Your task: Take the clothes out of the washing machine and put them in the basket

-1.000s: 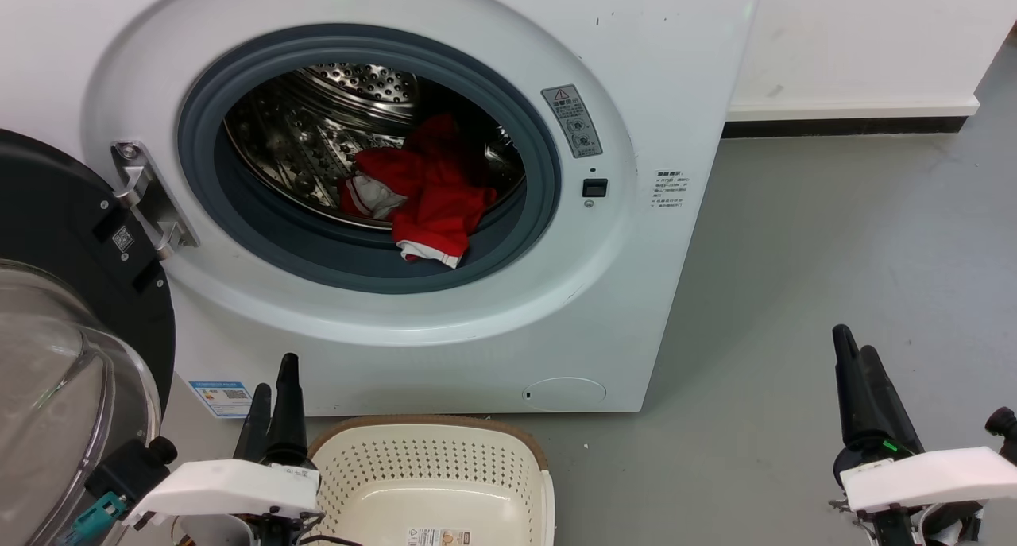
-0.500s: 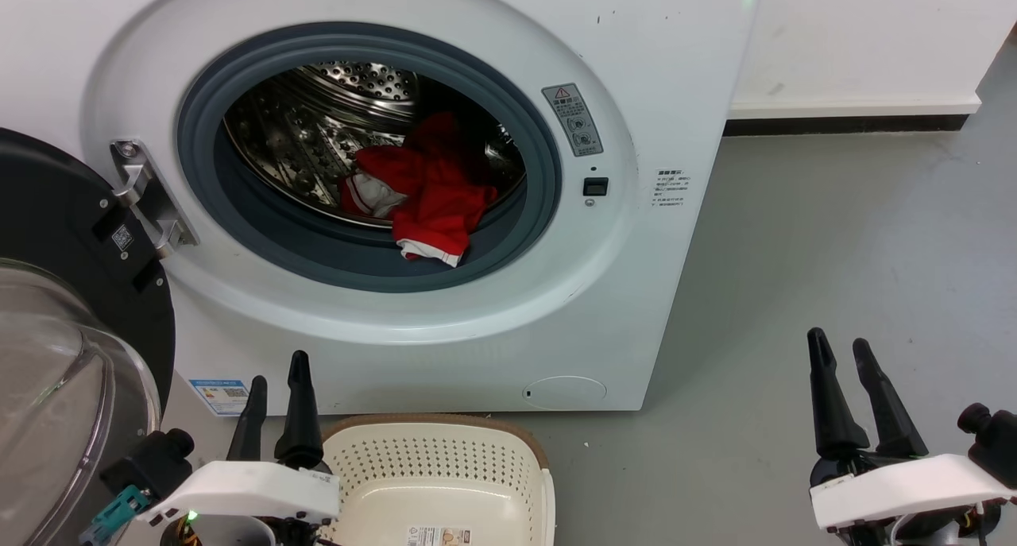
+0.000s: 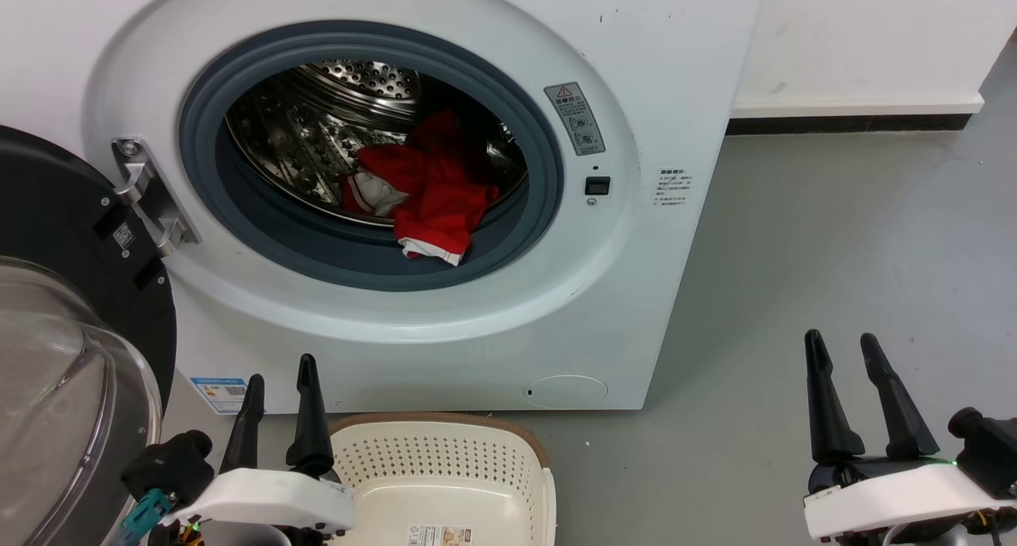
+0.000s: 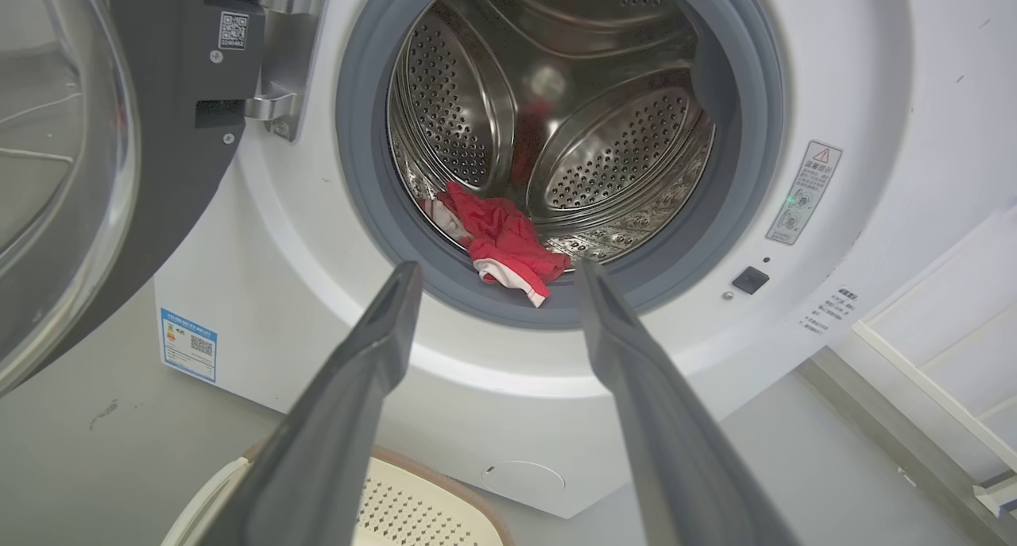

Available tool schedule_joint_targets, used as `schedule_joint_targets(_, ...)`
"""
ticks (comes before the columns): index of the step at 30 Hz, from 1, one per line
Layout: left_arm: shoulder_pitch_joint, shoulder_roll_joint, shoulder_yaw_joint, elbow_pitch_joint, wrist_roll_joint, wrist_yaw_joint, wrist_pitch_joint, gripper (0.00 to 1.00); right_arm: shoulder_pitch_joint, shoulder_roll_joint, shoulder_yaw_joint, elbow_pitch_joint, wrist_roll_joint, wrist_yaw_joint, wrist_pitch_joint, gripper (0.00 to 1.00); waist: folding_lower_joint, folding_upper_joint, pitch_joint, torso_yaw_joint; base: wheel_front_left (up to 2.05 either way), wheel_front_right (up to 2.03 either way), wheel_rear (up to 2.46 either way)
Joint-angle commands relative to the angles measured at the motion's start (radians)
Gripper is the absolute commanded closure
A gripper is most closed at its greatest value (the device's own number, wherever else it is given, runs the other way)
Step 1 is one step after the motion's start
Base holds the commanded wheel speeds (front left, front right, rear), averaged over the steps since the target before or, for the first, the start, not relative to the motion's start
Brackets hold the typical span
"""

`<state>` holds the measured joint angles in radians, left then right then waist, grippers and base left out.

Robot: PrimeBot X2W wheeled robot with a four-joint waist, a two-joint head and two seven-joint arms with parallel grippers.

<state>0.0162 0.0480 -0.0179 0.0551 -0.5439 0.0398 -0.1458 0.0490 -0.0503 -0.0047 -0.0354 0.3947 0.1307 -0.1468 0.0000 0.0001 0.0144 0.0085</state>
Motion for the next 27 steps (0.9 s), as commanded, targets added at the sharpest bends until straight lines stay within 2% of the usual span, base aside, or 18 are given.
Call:
schedule_joint_targets(1, 0.003, 0.002, -0.003, -0.015, 0.029, 0.006, -0.011, 0.0, 0.009, -0.001, 0.001, -0.019, -0.027, 0.0, -0.01, 0.0, 0.0, -0.0001, 0.0, 0.0, 0.0, 0.0, 0.0)
schedule_joint_targets(27, 0.041, 0.003, -0.035, -0.028, 0.264, 0.032, -0.071, 0.0, 0.055, 0.0, 0.01, -0.057, -0.241, 0.0, -0.07, 0.0, 0.0, -0.0001, -0.01, 0.001, 0.0, 0.0, 0.0)
